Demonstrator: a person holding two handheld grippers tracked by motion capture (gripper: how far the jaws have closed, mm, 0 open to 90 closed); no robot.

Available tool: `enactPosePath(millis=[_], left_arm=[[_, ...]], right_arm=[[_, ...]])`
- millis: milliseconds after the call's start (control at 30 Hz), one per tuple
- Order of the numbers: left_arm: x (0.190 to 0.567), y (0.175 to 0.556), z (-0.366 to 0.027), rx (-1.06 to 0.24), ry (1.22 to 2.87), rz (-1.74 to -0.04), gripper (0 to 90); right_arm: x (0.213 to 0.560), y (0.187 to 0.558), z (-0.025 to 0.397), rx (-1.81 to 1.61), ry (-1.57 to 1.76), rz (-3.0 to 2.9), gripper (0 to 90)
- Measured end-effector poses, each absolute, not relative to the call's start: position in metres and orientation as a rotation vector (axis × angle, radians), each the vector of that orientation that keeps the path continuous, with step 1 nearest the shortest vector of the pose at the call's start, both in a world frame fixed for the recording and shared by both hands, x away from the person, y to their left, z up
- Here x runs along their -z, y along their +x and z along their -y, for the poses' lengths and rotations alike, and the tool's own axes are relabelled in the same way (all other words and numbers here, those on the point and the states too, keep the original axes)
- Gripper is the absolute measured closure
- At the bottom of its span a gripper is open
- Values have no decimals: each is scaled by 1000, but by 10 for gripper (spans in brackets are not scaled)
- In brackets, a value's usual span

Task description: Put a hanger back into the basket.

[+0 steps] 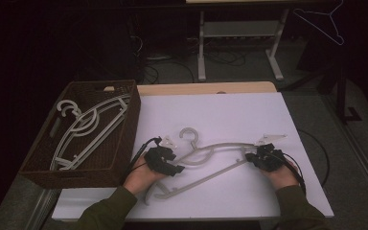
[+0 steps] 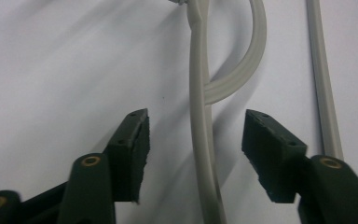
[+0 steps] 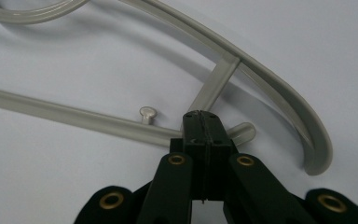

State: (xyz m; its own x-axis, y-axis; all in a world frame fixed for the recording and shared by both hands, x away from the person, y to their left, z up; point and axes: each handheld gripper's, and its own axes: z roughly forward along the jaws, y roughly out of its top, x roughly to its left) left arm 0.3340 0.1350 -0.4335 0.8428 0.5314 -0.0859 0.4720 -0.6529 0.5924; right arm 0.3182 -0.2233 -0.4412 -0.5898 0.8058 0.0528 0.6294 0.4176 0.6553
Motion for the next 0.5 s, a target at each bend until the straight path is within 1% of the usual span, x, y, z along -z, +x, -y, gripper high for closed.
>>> enactPosePath(millis=[267, 300, 367, 500], left_arm=[[434, 334, -127, -183, 2430, -694, 603], [434, 334, -127, -188, 2431, -694, 603], [434, 333, -124, -212, 2443, -685, 646], [434, 333, -122, -215, 2443, -680, 721]], right_arm=[[441, 318, 224, -940, 1251, -2405, 898], [441, 318, 223, -942, 1254, -2404, 898], [441, 318, 223, -942, 1267, -2406, 898], [441, 318, 223, -941, 1266, -2406, 898]])
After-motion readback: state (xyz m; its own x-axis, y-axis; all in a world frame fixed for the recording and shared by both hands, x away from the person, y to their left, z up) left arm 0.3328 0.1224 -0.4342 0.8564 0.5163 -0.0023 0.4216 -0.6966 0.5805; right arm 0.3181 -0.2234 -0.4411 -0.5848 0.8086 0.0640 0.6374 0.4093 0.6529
